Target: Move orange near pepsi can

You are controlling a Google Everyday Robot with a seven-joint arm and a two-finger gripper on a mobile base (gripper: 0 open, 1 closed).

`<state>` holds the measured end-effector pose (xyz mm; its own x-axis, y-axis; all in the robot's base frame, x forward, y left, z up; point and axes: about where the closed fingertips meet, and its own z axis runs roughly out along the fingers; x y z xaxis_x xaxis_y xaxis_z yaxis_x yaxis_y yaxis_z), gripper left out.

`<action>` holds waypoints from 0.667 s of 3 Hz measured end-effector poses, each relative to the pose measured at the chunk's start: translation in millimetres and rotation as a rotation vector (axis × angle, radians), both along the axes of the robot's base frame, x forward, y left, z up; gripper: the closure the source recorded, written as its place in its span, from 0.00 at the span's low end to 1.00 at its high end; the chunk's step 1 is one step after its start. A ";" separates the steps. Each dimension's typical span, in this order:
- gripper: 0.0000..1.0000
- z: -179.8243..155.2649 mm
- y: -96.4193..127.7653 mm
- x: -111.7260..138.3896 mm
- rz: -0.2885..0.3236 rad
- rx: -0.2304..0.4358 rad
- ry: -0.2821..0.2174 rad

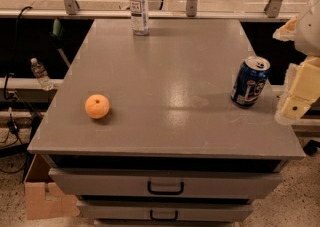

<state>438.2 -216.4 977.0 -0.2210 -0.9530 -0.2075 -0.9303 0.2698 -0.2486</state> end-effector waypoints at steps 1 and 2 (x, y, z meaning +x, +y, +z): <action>0.00 0.0 0.0 0.0 0.000 0.000 0.000; 0.00 6.3 31.5 7.8 0.073 0.043 -0.023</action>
Offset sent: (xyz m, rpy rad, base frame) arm 0.0215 0.0935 0.0144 0.1310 -0.0455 0.2214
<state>446.0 -184.9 983.3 -0.1462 -0.9564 -0.2529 -0.9421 0.2126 -0.2593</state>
